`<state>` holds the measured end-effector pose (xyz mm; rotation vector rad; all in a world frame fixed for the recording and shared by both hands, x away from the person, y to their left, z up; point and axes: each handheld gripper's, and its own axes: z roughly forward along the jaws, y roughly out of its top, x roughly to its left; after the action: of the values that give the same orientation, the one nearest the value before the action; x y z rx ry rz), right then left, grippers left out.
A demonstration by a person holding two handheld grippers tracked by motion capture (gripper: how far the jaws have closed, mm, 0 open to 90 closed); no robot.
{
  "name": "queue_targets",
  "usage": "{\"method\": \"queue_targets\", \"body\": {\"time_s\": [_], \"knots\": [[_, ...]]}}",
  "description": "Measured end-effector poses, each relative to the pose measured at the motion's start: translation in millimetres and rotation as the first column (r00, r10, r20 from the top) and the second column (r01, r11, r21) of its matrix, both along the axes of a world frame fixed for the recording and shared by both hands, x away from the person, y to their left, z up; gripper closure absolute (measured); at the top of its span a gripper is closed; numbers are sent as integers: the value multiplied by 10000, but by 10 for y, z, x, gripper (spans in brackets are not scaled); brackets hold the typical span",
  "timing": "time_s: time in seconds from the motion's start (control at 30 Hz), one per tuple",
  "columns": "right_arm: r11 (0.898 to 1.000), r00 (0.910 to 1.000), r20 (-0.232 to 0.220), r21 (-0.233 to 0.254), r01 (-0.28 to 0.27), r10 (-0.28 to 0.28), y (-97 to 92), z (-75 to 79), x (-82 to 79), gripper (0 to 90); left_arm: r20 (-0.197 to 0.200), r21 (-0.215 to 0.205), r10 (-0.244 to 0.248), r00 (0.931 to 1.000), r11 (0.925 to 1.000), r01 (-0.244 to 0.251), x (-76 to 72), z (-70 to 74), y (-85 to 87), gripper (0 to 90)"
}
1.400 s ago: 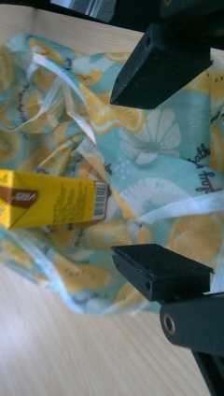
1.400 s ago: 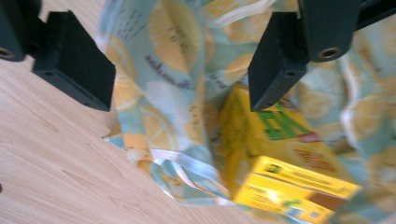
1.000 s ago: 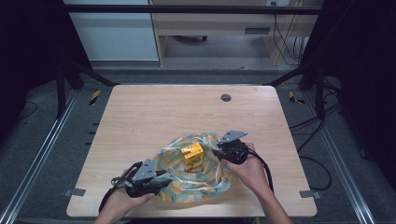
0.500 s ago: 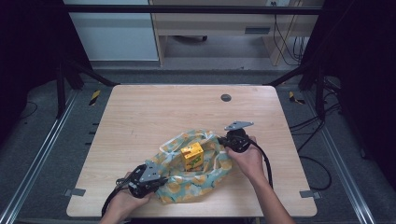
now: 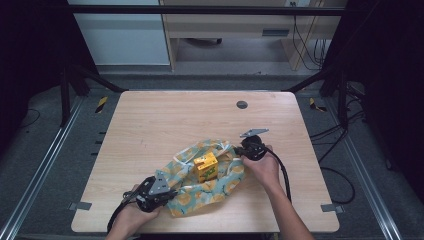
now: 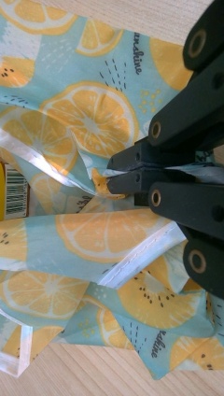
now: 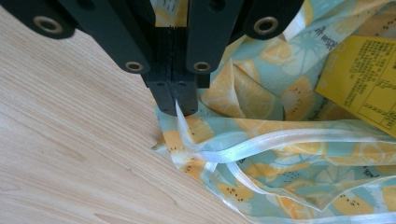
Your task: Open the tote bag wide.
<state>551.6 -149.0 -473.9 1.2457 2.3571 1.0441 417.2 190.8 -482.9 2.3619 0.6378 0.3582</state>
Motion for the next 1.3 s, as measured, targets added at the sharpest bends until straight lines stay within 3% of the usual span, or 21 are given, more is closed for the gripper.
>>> {"method": "queue_targets", "body": {"time_s": [0.4, 0.47, 0.57, 0.7, 0.83, 1.07, 1.3], "knots": [[9998, 9998, 21, -81, 206, -206, -16, -20, 38, 886, -28, 75, -56, 10000, 10000, 56, -24, -12, -13, 897], [9997, 9997, 85, -19, 247, -247, -19, -3, 28, 836, 8, 11, -50, 10000, 10000, 50, -30, -7, -11, 897], [9990, 9983, 369, 40, 444, -445, -32, 56, 4, 678, 207, -309, 61, 9998, 9995, -54, -47, 17, -3, 858], [9971, 9942, 763, 126, 753, -760, -74, 196, -71, 480, 719, -800, 287, 9970, 9965, -229, -85, 92, -8, 696], [9980, 9925, 1055, -82, 630, -617, -78, 380, -163, 332, 1174, -1176, 431, 9921, 9926, -292, -122, 194, -10, 590], [9989, 9824, 1819, -132, 452, -420, -76, 730, -351, 248, 1723, -1852, 805, 9817, 9815, -480, -131, 396, 9, 481], [9992, 9767, 2108, 111, 382, -397, -79, 913, -618, 230, 2065, -1939, 1101, 9722, 9785, -696, -67, 561, 36, 424]]}}
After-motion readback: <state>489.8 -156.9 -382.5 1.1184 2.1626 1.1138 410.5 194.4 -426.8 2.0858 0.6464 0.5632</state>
